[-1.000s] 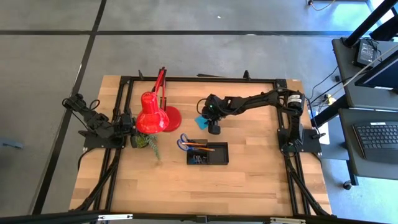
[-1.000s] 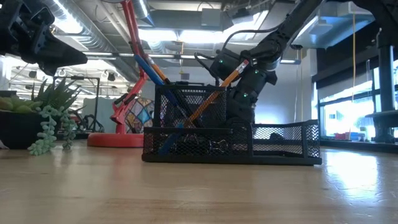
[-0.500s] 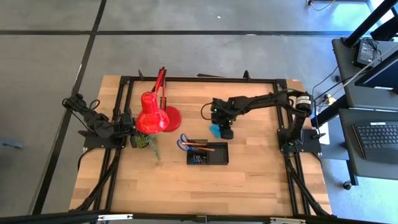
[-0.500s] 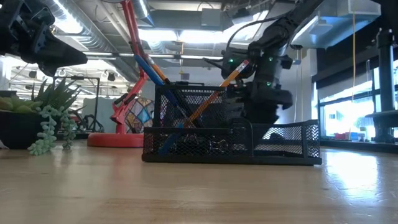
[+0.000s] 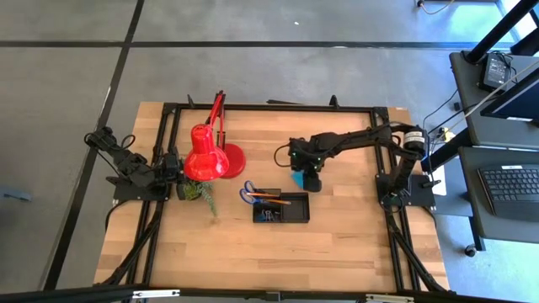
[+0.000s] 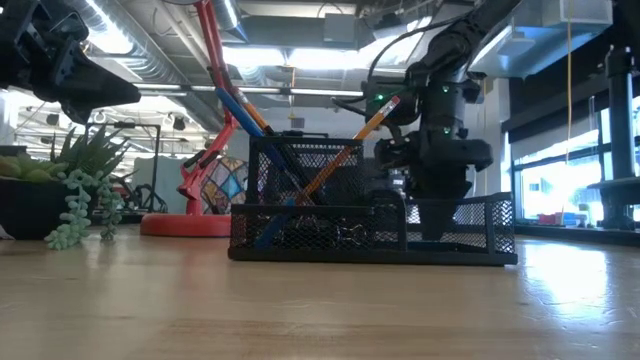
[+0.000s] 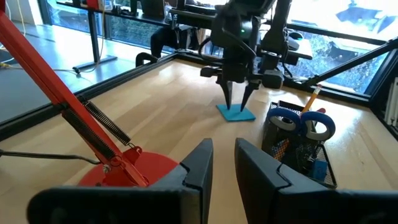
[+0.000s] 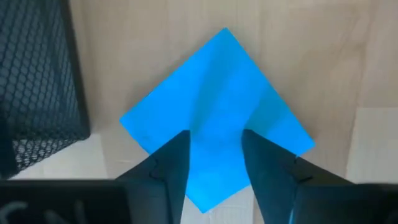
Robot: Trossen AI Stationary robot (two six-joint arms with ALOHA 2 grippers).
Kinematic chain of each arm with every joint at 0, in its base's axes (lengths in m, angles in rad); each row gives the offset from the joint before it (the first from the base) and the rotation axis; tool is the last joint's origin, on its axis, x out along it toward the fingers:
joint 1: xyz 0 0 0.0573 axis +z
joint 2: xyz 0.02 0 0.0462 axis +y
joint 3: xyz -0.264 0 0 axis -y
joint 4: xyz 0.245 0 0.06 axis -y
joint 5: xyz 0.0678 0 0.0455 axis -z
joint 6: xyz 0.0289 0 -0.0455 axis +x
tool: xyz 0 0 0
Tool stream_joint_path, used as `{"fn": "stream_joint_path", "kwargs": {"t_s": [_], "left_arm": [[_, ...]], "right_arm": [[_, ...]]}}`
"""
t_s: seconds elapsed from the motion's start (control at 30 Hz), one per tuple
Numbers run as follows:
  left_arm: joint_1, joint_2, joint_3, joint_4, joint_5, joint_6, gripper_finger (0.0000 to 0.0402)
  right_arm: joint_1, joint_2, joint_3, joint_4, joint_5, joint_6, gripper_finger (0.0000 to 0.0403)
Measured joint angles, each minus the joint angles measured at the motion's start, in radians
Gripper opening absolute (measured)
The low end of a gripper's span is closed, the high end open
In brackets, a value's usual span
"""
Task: Pick and place office supplies into organizer
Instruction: Move the sticky note to the bottom right of the table
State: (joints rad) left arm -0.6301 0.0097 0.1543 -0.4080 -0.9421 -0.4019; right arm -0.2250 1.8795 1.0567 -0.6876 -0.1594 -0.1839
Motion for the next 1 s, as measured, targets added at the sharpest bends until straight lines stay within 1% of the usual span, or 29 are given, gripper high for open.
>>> {"fn": "stream_joint_path", "kwargs": {"t_s": [0.07, 0.13, 0.23, 0.4, 0.57, 0.77, 1.0], "left_arm": [[0.0, 0.0, 0.0, 0.0, 0.0, 0.0, 0.0061], [0.0, 0.0, 0.0, 0.0, 0.002, 0.0, 0.0062], [0.0, 0.0, 0.0, -0.001, 0.022, 0.0, 0.0063], [0.0, 0.0, 0.0, -0.001, 0.05, -0.001, 0.0061], [0.0, 0.0, 0.0, -0.001, 0.054, -0.001, 0.0063], [0.0, 0.0, 0.0, -0.004, 0.069, -0.007, 0.0061], [0.0, 0.0, 0.0, -0.007, 0.104, -0.008, 0.0063]], "right_arm": [[0.019, -0.001, 0.0, -0.003, 0.026, 0.03, 0.0153], [0.044, -0.001, 0.0, -0.003, 0.076, 0.059, 0.0153], [0.081, -0.001, 0.0, -0.014, 0.127, 0.098, 0.0153], [0.124, -0.004, 0.0, -0.062, 0.13, 0.145, 0.0153], [0.149, -0.004, 0.0, -0.125, 0.114, 0.197, 0.0153], [0.194, -0.004, 0.0, -0.178, 0.119, 0.243, 0.0153], [0.271, -0.004, -0.004, -0.214, 0.116, 0.335, 0.0153]]}}
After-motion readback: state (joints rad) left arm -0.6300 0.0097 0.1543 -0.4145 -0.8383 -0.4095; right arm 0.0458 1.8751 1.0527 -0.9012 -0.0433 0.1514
